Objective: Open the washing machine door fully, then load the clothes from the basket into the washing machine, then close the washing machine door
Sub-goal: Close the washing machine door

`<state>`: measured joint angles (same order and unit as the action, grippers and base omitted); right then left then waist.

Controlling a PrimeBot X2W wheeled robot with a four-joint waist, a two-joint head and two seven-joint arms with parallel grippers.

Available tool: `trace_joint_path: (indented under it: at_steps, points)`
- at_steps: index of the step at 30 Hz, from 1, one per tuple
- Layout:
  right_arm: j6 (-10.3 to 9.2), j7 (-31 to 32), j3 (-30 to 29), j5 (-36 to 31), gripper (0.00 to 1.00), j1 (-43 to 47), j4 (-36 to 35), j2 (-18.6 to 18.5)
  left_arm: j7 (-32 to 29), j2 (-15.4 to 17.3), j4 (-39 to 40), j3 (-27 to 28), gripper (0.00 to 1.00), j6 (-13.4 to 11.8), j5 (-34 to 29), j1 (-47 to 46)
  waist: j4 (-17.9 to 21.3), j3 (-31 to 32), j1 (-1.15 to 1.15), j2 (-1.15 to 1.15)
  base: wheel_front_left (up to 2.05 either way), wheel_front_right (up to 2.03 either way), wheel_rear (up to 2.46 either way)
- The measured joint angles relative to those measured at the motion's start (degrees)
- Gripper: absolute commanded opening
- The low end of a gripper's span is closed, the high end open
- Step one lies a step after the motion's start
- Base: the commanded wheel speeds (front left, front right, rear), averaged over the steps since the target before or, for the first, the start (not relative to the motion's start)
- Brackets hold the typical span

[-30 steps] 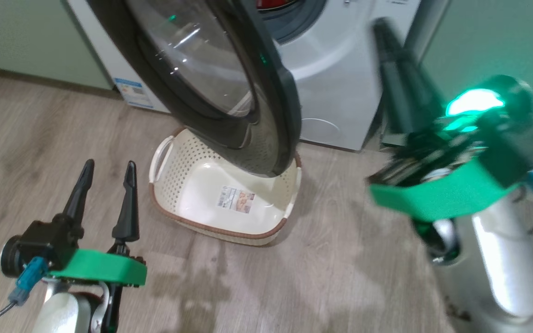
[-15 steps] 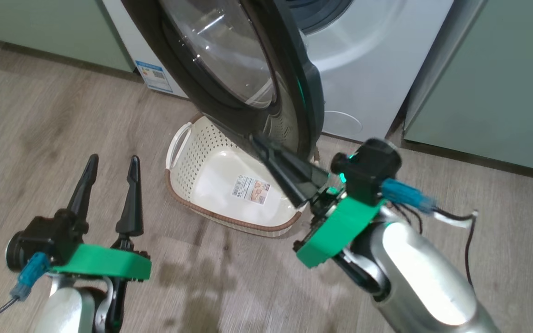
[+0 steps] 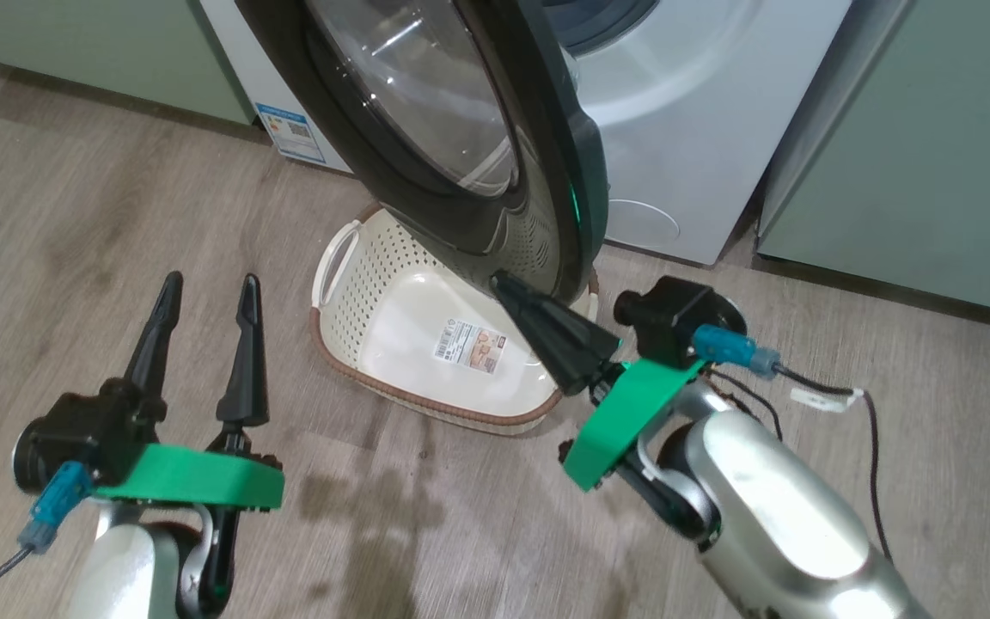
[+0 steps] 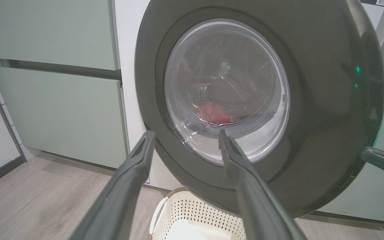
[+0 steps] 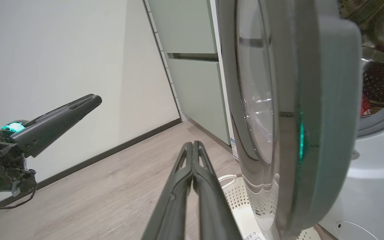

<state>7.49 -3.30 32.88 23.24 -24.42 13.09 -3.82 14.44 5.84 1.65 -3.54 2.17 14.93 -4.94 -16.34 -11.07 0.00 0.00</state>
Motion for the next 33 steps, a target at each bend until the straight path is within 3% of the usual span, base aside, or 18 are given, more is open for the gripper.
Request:
trace_joint_path:
  at_steps: [21, 33]
  points:
    - [0.02, -1.8, -4.5, -1.7, 0.00, -9.9, 8.1, 0.0, 0.0, -2.2, 0.6, 1.9, 1.00, 2.2, -0.9, -2.3, -0.4, -4.3, 0.00, 0.00, 0.00, 0.00, 0.00]
    - [0.01, -1.8, -10.5, -4.6, 0.00, -24.0, 16.3, -2.0, 0.0, -3.5, 1.8, 2.0, 1.00, 3.1, -0.8, -7.9, -1.0, -11.0, 0.01, 0.00, 0.00, 0.00, 0.00]
